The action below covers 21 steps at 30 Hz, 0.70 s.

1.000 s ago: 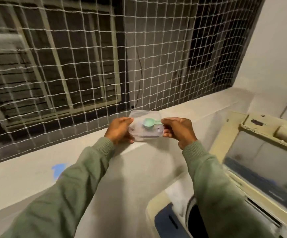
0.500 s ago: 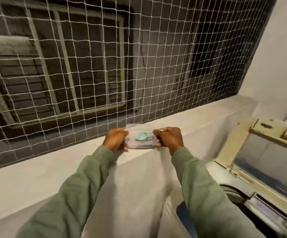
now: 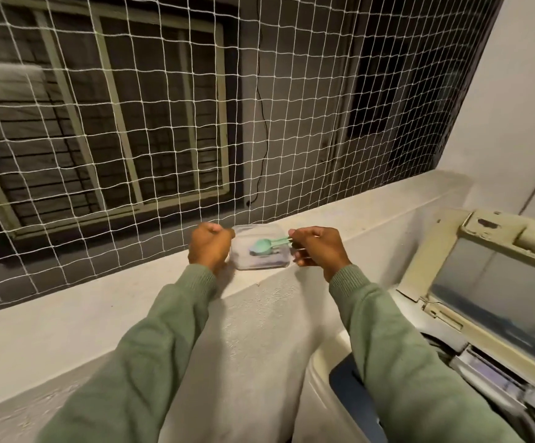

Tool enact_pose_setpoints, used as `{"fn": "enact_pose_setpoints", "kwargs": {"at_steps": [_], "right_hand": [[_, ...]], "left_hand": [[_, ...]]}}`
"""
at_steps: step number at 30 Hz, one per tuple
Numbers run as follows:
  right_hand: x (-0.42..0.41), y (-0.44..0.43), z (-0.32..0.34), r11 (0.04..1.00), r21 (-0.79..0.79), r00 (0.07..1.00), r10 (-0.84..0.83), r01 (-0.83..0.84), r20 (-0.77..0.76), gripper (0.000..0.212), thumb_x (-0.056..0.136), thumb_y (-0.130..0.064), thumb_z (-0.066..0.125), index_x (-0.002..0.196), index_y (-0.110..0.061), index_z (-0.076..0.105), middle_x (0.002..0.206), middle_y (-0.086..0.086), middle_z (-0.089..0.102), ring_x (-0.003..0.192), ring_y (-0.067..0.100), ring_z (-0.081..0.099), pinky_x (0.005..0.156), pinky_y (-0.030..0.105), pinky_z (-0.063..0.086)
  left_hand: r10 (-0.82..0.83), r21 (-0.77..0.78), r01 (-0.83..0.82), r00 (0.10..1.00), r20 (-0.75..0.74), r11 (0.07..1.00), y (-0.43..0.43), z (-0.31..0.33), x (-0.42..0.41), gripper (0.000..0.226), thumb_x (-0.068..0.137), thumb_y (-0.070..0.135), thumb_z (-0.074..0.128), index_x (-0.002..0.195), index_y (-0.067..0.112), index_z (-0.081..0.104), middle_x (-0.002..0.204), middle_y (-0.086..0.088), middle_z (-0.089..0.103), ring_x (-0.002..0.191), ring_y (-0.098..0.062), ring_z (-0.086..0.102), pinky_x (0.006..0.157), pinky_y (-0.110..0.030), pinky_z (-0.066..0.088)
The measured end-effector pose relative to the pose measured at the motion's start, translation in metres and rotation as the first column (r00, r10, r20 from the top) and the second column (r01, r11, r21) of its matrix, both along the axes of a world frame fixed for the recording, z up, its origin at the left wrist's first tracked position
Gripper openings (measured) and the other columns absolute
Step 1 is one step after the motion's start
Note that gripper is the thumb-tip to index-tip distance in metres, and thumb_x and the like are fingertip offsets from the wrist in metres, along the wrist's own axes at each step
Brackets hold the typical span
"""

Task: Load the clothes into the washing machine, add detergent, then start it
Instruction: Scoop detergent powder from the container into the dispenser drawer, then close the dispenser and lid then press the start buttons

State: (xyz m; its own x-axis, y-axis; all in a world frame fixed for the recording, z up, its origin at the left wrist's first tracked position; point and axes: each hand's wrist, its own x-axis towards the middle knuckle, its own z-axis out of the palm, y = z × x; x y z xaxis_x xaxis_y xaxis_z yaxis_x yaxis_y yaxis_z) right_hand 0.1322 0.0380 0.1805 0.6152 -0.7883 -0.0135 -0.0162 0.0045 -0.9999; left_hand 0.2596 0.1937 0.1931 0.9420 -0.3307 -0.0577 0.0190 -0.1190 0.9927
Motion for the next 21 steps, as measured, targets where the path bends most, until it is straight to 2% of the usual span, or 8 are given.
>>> {"fn": "enact_pose_setpoints", "kwargs": {"at_steps": [2, 3, 7, 9, 11, 17, 21], "right_hand": [[-0.007, 0.0, -0.001, 1.0, 0.001, 1.0, -0.027, 0.027, 0.015, 0.024, 0.083, -0.02, 0.074, 0.094, 0.001, 0.069, 0.07, 0.013, 0.064, 0.054, 0.021, 0.053, 0.051, 0.029, 0.051], [-0.011, -0.001, -0.001, 0.999, 0.0, 0.999, -0.038, 0.038, 0.022, 0.023, 0.084, -0.02, 0.074, 0.094, 0.0, 0.069, 0.07, 0.012, 0.063, 0.054, 0.021, 0.053, 0.051, 0.029, 0.051], [-0.029, -0.003, -0.007, 0.997, 0.015, 0.997, -0.072, 0.071, 0.034, 0.023, 0.085, -0.021, 0.072, 0.095, -0.001, 0.067, 0.073, 0.013, 0.063, 0.056, 0.021, 0.053, 0.05, 0.029, 0.051], [-0.04, -0.006, -0.012, 0.995, 0.024, 0.995, -0.096, 0.095, 0.027, 0.021, 0.086, -0.021, 0.072, 0.094, -0.002, 0.067, 0.074, 0.013, 0.064, 0.056, 0.021, 0.054, 0.049, 0.028, 0.05], [-0.054, -0.01, -0.019, 0.991, 0.02, 0.991, -0.131, 0.131, 0.012, 0.022, 0.085, -0.022, 0.072, 0.094, -0.002, 0.068, 0.076, 0.013, 0.066, 0.055, 0.021, 0.056, 0.049, 0.028, 0.051], [-0.115, -0.029, -0.038, 0.974, 0.001, 0.974, -0.226, 0.227, -0.019, 0.02, 0.086, -0.022, 0.07, 0.094, -0.003, 0.07, 0.078, 0.014, 0.069, 0.055, 0.02, 0.06, 0.051, 0.029, 0.05], [-0.165, -0.048, -0.046, 0.945, 0.011, 0.944, -0.325, 0.326, -0.049, 0.021, 0.088, -0.023, 0.069, 0.094, -0.003, 0.068, 0.077, 0.011, 0.069, 0.054, 0.018, 0.059, 0.05, 0.027, 0.049]], "left_hand": [[0.042, -0.016, -0.039, 0.98, 0.193, 0.999, -0.003, 0.006, -0.007, 0.011, 0.08, 0.011, 0.057, 0.081, 0.021, 0.056, 0.087, 0.0, 0.06, 0.088, -0.023, 0.059, 0.083, -0.038, 0.052], [0.037, -0.049, -0.025, 0.962, 0.27, 0.998, -0.005, 0.009, -0.014, 0.013, 0.081, 0.007, 0.056, 0.079, 0.019, 0.057, 0.085, 0.001, 0.06, 0.087, -0.021, 0.058, 0.084, -0.036, 0.052], [-0.194, -0.13, 0.266, 0.894, 0.404, 0.955, -0.024, 0.015, -0.054, 0.019, 0.082, -0.005, 0.058, 0.074, 0.012, 0.06, 0.071, -0.001, 0.058, 0.065, -0.013, 0.051, 0.061, -0.024, 0.047], [-0.332, -0.115, 0.406, 0.855, 0.4, 0.907, -0.036, 0.008, -0.075, 0.014, 0.083, -0.006, 0.059, 0.076, 0.006, 0.061, 0.067, -0.006, 0.056, 0.056, -0.016, 0.05, 0.047, -0.028, 0.044], [-0.452, -0.071, 0.512, 0.808, 0.377, 0.856, -0.047, -0.002, -0.094, 0.008, 0.086, -0.005, 0.058, 0.082, 0.0, 0.061, 0.065, -0.013, 0.054, 0.049, -0.02, 0.049, 0.041, -0.028, 0.043], [-0.688, 0.059, 0.695, 0.69, 0.225, 0.716, -0.087, -0.038, -0.138, 0.005, 0.087, 0.002, 0.06, 0.089, 0.002, 0.065, 0.071, -0.014, 0.061, 0.056, -0.025, 0.057, 0.051, -0.034, 0.049], [-0.761, 0.109, 0.754, 0.633, 0.144, 0.648, -0.12, -0.055, -0.167, 0.009, 0.084, 0.001, 0.059, 0.086, 0.006, 0.066, 0.073, -0.013, 0.064, 0.06, -0.027, 0.058, 0.056, -0.035, 0.049]]}}
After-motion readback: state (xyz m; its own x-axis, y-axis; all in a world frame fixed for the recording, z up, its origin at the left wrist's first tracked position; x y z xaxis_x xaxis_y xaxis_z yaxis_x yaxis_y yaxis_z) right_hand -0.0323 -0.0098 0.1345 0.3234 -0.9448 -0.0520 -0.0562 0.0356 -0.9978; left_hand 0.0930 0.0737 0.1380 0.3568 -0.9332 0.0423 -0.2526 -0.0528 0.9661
